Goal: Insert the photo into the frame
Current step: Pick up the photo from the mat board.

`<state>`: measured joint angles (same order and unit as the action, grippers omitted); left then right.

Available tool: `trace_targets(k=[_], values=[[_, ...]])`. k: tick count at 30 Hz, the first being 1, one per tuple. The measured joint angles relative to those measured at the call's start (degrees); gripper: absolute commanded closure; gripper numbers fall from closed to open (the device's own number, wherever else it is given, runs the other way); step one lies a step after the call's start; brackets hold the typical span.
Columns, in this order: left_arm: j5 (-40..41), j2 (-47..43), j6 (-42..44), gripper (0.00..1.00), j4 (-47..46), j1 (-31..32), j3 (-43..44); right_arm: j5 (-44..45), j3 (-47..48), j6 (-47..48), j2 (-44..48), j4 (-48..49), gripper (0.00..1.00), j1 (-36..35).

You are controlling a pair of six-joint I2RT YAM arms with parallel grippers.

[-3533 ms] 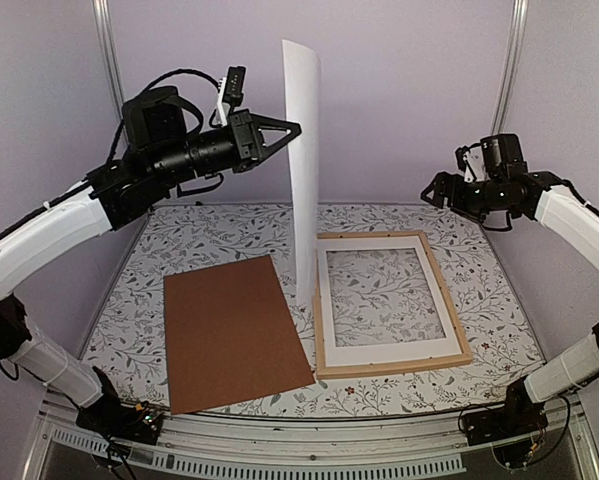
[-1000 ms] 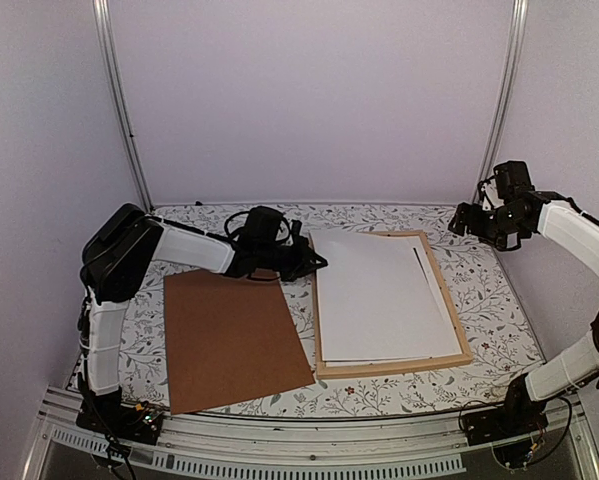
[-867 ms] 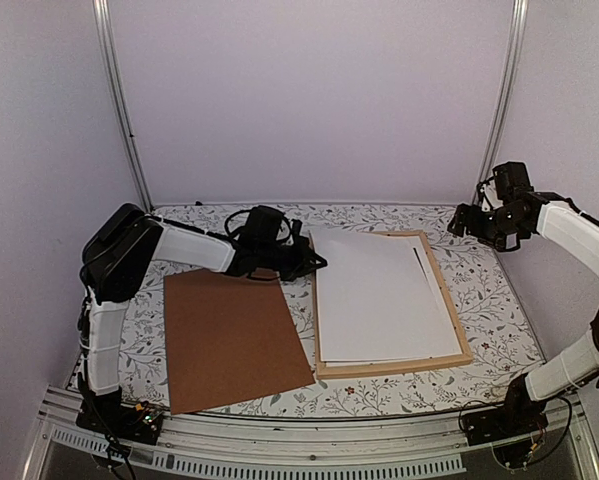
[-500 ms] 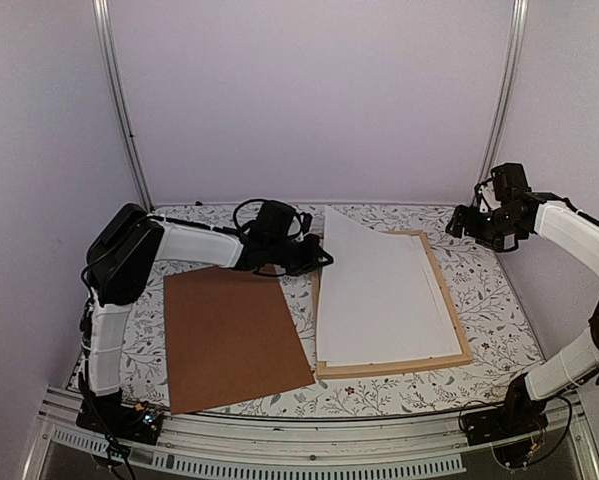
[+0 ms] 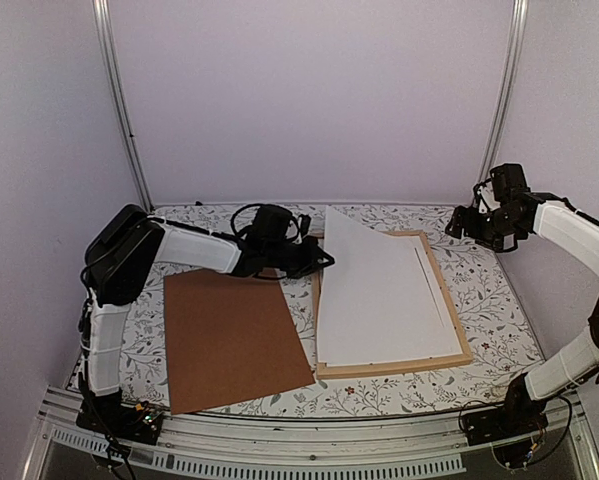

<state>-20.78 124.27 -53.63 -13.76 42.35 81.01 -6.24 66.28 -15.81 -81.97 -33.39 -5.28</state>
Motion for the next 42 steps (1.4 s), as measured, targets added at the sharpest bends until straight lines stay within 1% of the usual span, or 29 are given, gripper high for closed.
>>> trace_targets(k=[5, 12, 23, 33, 42], values=[[-1.7, -1.9, -0.4, 1.00, -3.1, 0.0, -2.0, 0.0, 0.0, 0.2, -0.3, 0.0, 0.08, 0.0], [-4.5, -3.8, 0.5, 1.00, -7.4, 0.1, -2.5, 0.0, 0.0, 0.3, -0.9, 0.0, 0.08, 0.0], [-7.7, -3.8, 0.0, 1.00, -13.7, 0.5, -2.9, 0.4, 0.0, 0.5, -0.9, 0.0, 0.08, 0.0], [-10.1, -3.8, -3.9, 1.00, -19.8, 0.5, -3.1, 1.9, 0.0, 1.2, -1.1, -0.1, 0.07, 0.0], [-12.5, -3.8, -11.0, 1.00, -27.8, 0.6, -4.2, 3.2, 0.3, 1.6, -1.7, -1.0, 0.07, 0.2]])
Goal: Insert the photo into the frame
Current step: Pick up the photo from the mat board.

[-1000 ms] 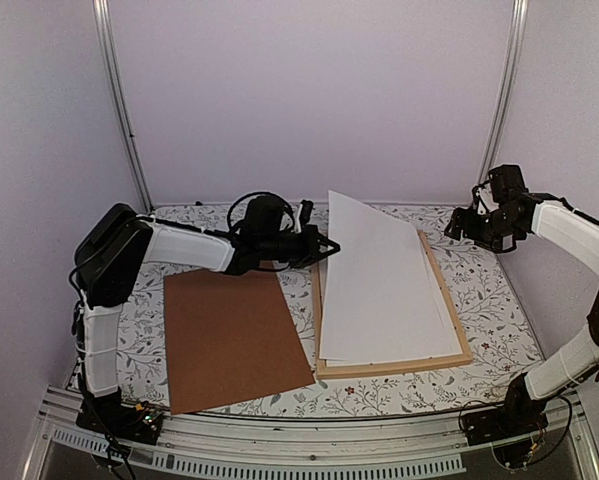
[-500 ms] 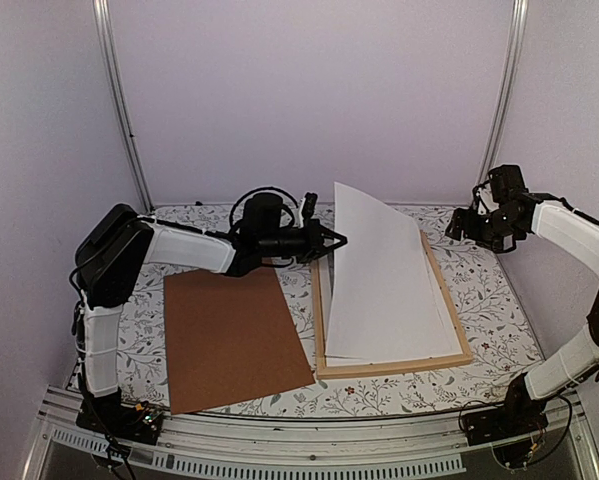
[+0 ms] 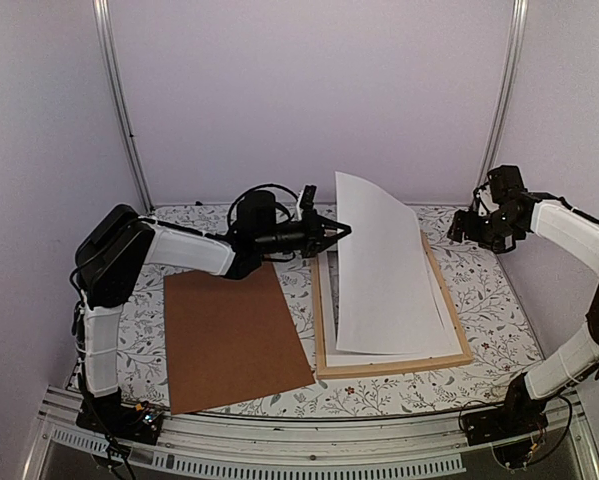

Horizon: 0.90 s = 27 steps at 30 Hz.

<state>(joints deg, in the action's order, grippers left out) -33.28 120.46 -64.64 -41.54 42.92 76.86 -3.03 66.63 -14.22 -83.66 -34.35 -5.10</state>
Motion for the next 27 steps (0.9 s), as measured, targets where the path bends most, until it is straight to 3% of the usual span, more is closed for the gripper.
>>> trace_targets(k=[16, 22, 27], values=[[-1.3, 5.0, -7.4, 1.00, -4.9, 0.3, 2.5, 0.9, 1.3, 0.3, 0.0, -1.3, 0.07, 0.7], [-0.3, 5.4, -5.5, 1.00, -0.1, 0.7, 3.7, 0.9, 1.4, 0.4, 0.0, -1.5, 0.07, 1.0], [2.9, 4.7, -0.3, 0.92, 9.2, 1.2, 5.4, 0.9, 1.4, 0.4, 0.0, -1.6, 0.07, 1.0]])
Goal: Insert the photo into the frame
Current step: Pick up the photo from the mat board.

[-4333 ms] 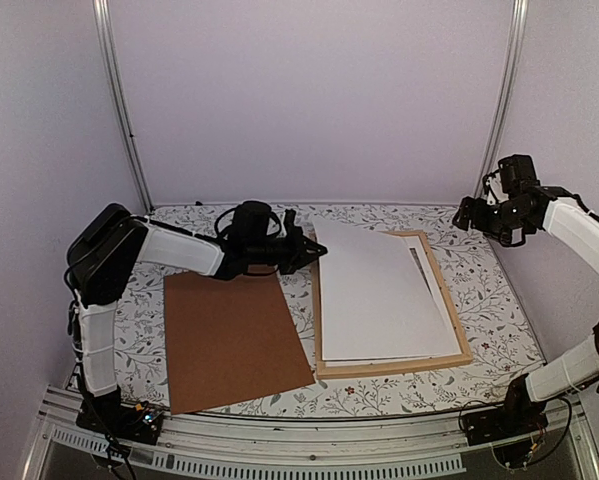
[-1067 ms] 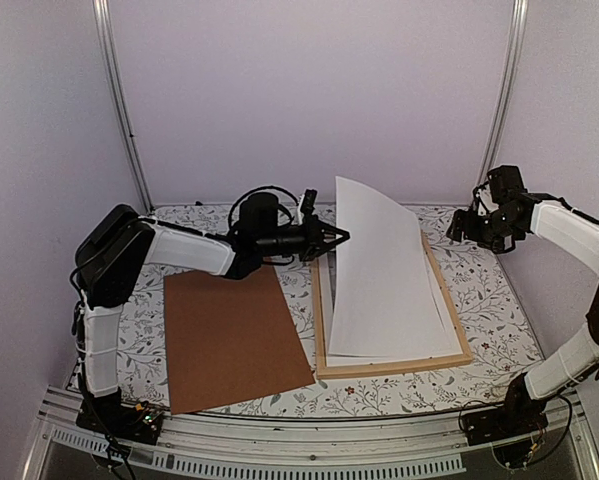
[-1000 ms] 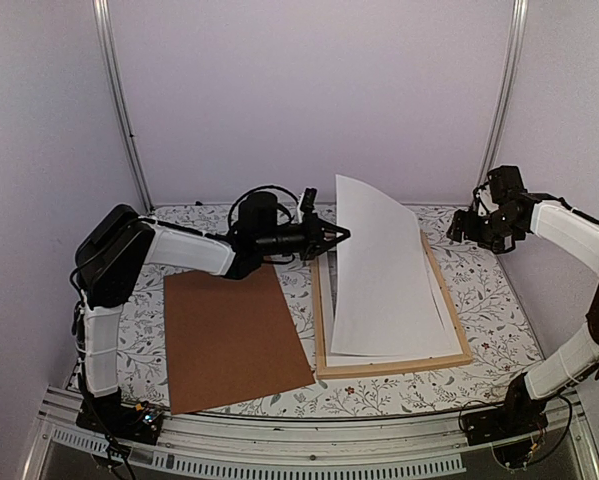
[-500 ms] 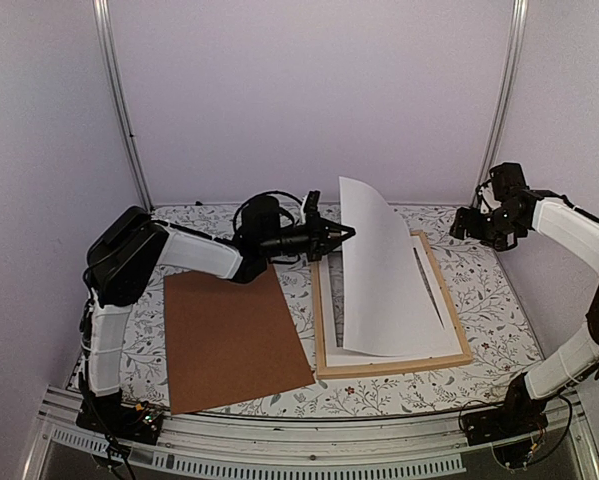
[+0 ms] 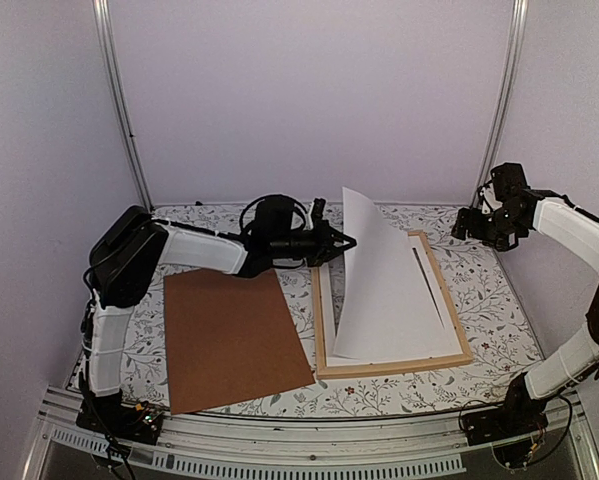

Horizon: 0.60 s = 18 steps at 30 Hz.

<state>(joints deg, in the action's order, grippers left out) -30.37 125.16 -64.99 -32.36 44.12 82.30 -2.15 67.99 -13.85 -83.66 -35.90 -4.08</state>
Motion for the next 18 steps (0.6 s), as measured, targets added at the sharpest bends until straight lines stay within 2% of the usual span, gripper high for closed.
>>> trace_targets(k=[7, 18], values=[[3.9, -0.7, 6.5, 0.78, 10.8, 0.5, 3.0, -0.1, 0.0, 0.0, 0.0, -0.1, 0.07, 0.0], [8.9, -0.7, 13.0, 0.68, 21.5, 0.5, 4.8, -0.7, 0.0, 0.0, 0.0, 0.0, 0.07, 0.0]])
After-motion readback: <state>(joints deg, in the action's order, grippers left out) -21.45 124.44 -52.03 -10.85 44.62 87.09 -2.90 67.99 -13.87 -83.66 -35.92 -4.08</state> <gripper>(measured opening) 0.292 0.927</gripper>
